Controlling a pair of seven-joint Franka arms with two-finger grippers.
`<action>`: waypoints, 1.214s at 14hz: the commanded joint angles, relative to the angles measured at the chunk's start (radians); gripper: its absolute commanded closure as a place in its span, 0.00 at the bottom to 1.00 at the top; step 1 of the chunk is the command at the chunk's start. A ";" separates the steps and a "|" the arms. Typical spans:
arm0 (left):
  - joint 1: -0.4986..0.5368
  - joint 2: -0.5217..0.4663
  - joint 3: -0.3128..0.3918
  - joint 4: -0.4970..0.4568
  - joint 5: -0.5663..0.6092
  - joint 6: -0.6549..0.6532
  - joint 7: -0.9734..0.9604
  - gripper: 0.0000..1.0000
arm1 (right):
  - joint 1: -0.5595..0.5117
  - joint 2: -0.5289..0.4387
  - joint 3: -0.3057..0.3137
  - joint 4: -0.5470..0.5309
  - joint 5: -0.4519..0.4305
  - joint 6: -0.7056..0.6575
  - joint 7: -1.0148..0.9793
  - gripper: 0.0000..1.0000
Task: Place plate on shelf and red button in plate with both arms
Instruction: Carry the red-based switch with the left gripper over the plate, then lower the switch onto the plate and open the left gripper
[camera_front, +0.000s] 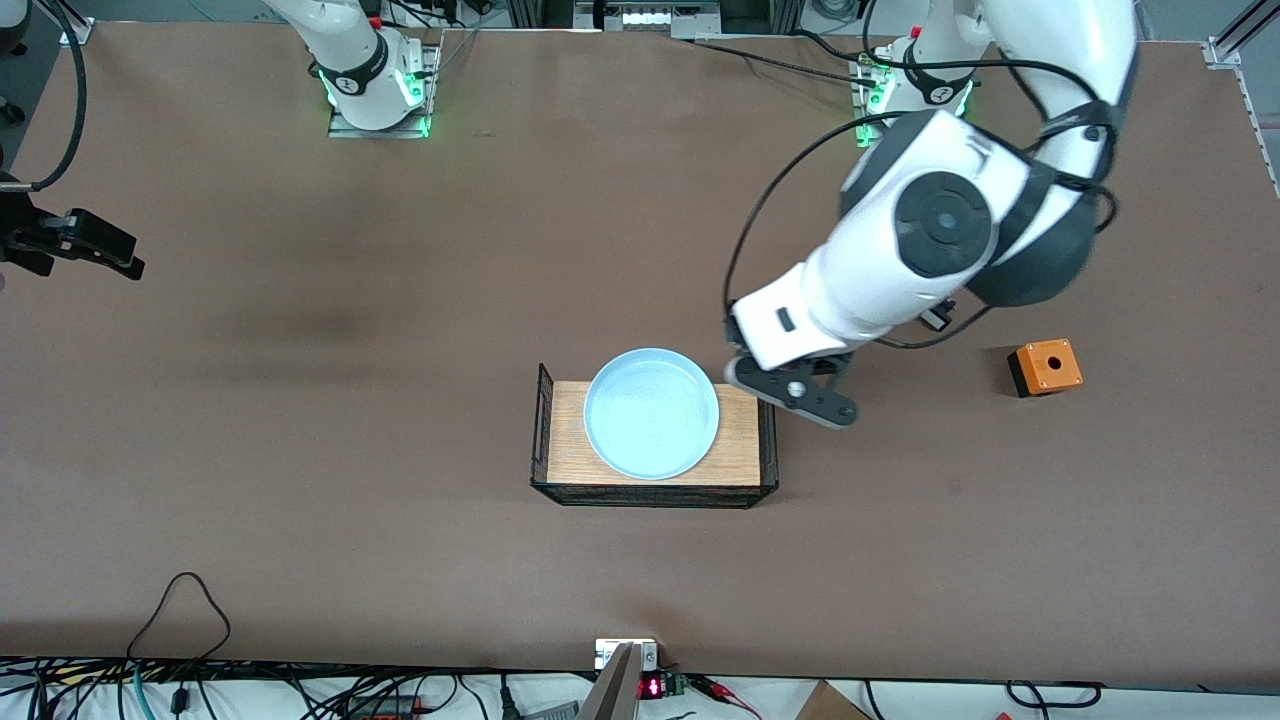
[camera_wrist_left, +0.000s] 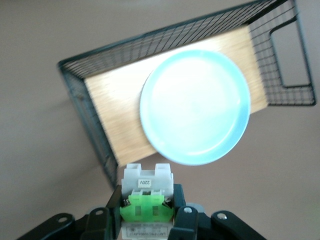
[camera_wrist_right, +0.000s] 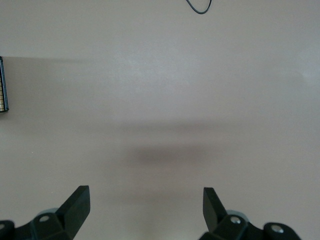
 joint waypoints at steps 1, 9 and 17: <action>-0.004 0.066 0.009 0.055 -0.007 0.113 0.004 0.82 | -0.002 -0.022 0.001 -0.012 0.012 -0.007 -0.018 0.00; -0.185 0.157 0.127 0.049 0.002 0.304 -0.005 0.83 | -0.007 -0.020 -0.005 -0.011 0.018 -0.012 -0.017 0.00; -0.309 0.212 0.239 0.045 0.007 0.320 -0.008 0.83 | -0.005 -0.022 -0.005 -0.011 0.020 -0.012 -0.006 0.00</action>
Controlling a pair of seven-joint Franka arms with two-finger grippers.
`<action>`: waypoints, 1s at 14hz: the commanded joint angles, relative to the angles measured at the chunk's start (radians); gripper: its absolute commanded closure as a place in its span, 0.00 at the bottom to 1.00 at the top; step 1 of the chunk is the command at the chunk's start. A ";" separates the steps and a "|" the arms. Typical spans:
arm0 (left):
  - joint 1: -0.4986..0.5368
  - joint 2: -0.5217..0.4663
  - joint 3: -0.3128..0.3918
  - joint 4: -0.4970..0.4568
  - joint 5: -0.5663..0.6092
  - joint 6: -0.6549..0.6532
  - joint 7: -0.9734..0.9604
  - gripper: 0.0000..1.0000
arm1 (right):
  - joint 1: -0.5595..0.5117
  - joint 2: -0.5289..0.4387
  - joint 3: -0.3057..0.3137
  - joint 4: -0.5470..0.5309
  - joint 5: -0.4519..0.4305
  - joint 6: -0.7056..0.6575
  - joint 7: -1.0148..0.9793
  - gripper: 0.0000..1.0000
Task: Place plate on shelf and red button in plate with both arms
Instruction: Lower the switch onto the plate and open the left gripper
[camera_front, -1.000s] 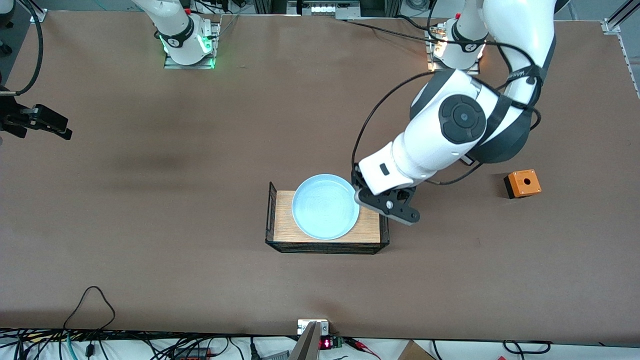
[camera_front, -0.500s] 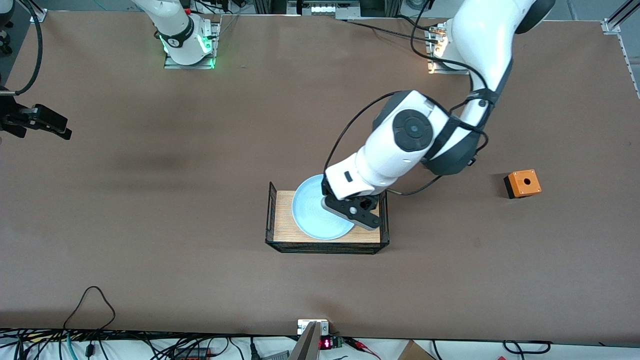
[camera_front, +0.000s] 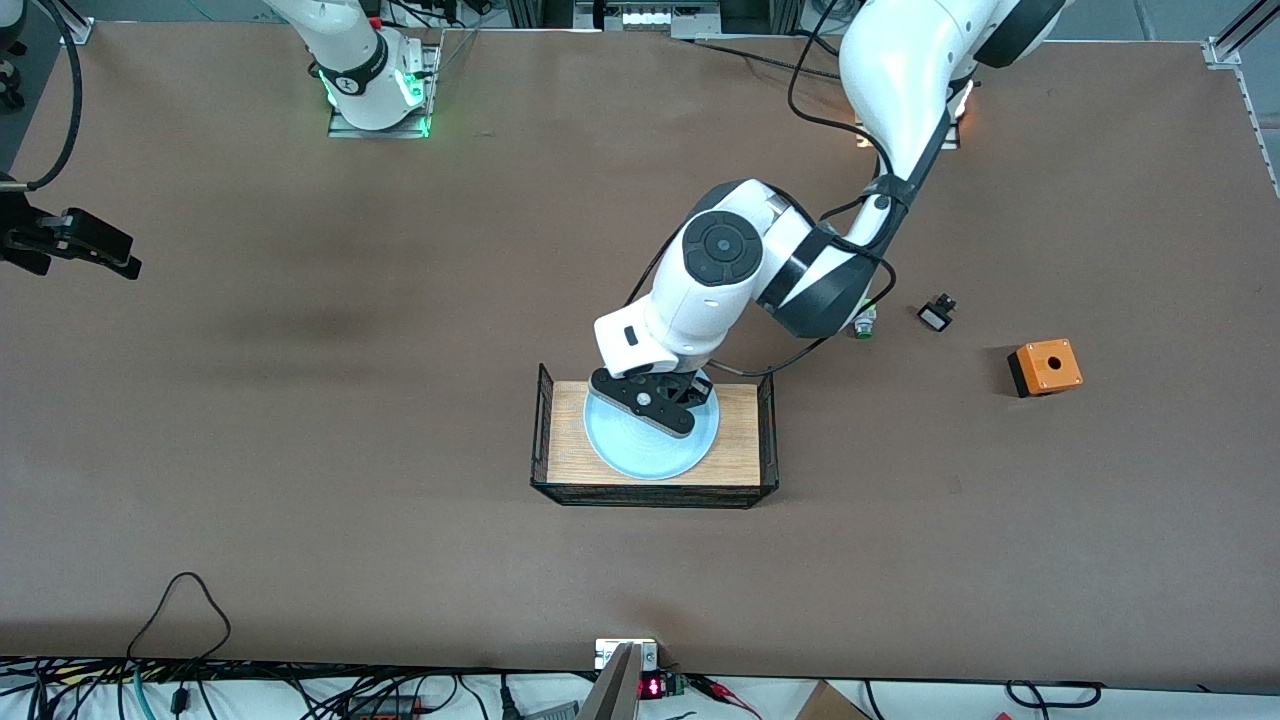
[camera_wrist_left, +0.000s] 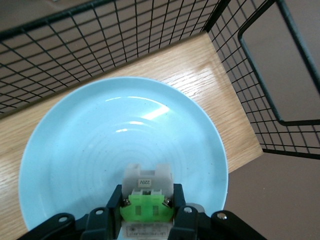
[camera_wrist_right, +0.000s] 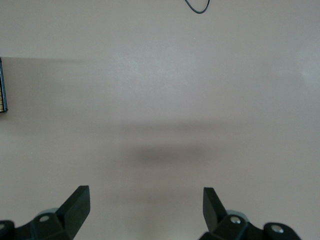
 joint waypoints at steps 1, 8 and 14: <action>-0.009 0.035 0.019 0.040 0.008 0.004 -0.004 0.83 | -0.005 -0.019 -0.003 -0.011 0.020 -0.011 -0.004 0.00; -0.008 0.046 0.019 0.042 0.043 0.032 -0.002 0.82 | -0.007 -0.019 -0.003 -0.011 0.020 -0.011 -0.004 0.00; -0.006 0.052 0.019 0.043 0.045 0.061 0.007 0.00 | -0.007 -0.019 -0.003 -0.011 0.020 -0.011 -0.006 0.00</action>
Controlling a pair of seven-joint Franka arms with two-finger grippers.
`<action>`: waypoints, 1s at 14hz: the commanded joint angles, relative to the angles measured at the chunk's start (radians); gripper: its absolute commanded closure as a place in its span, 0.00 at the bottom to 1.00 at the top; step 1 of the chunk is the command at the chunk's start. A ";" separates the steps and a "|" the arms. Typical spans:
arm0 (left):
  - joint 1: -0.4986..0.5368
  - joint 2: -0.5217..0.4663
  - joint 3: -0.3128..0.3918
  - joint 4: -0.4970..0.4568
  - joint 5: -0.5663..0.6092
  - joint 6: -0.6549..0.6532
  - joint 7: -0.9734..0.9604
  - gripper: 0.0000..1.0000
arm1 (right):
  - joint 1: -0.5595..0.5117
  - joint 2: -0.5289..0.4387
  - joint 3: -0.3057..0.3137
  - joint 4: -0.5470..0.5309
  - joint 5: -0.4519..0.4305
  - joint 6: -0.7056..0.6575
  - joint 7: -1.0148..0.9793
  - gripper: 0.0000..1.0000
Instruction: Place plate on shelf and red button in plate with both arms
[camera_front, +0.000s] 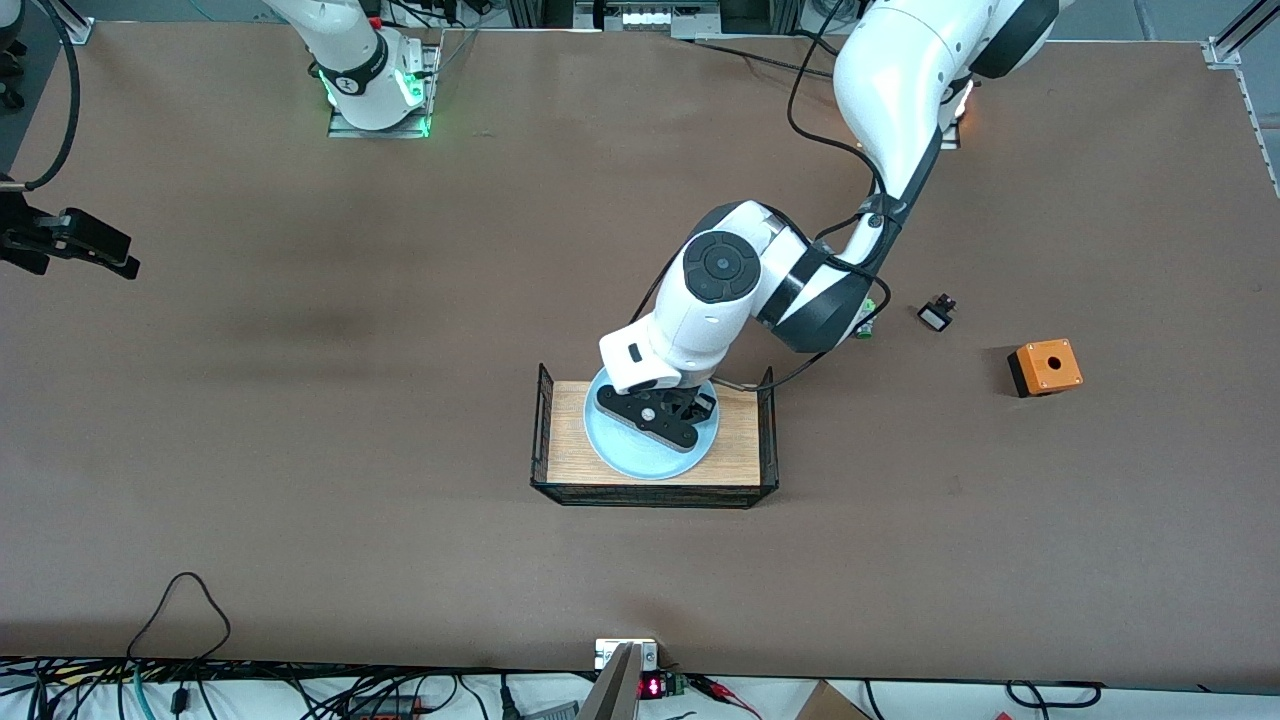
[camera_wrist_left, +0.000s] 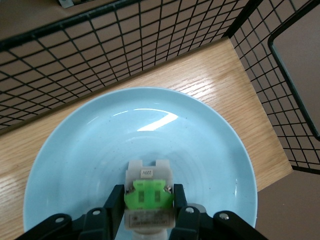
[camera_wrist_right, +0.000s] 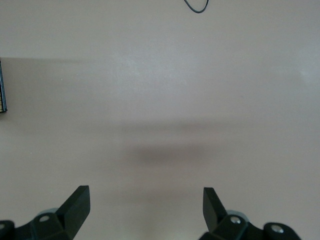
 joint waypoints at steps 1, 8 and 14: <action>-0.007 0.017 0.004 0.040 0.023 0.001 0.004 0.00 | -0.004 -0.019 -0.001 -0.011 0.020 -0.008 -0.006 0.00; 0.005 -0.044 -0.001 0.044 0.016 -0.097 0.001 0.00 | -0.004 -0.019 0.001 -0.011 0.018 -0.010 -0.008 0.00; 0.080 -0.206 -0.007 0.043 0.019 -0.405 0.004 0.00 | -0.003 -0.019 0.001 -0.011 0.018 -0.010 -0.008 0.00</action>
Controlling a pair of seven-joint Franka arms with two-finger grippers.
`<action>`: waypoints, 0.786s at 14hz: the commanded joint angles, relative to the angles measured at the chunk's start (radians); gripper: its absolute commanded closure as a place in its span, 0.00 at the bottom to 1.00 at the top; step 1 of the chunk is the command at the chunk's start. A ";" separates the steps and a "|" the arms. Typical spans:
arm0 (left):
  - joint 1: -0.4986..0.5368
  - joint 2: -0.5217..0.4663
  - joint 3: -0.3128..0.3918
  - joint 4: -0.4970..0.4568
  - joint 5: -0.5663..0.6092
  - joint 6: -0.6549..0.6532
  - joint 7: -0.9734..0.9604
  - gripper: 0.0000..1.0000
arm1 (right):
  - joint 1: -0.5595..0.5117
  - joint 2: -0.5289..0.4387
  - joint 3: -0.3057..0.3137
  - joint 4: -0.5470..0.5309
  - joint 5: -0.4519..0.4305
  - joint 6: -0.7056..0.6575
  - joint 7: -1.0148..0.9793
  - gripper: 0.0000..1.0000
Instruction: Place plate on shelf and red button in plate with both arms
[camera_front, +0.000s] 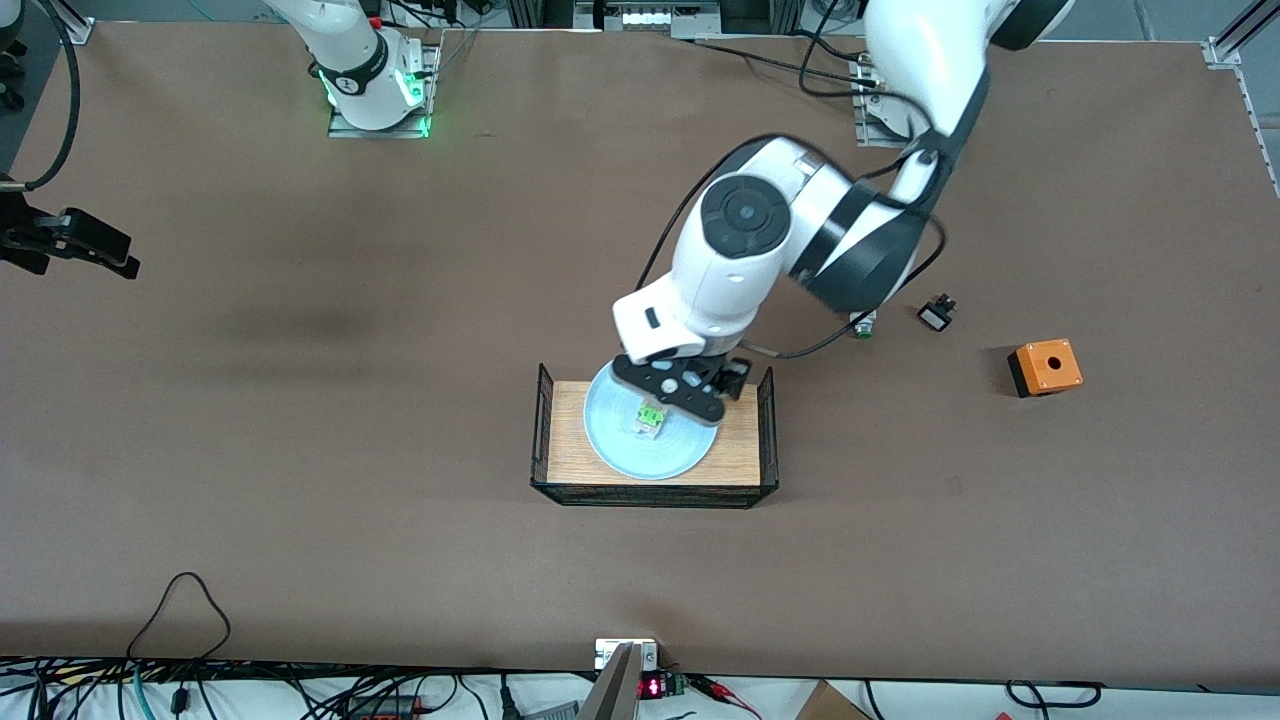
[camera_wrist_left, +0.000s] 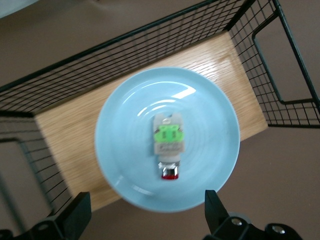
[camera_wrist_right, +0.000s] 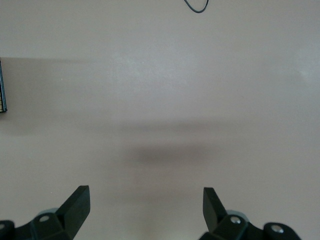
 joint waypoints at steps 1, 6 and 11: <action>0.073 -0.100 -0.010 -0.021 0.022 -0.149 0.005 0.00 | -0.003 -0.019 0.001 -0.011 0.018 -0.010 -0.008 0.00; 0.180 -0.280 -0.002 -0.090 0.026 -0.421 0.025 0.00 | -0.001 -0.021 0.004 -0.011 0.018 -0.008 -0.008 0.00; 0.297 -0.608 -0.016 -0.600 0.016 -0.160 0.131 0.00 | -0.001 -0.021 0.005 -0.011 0.019 -0.006 -0.006 0.00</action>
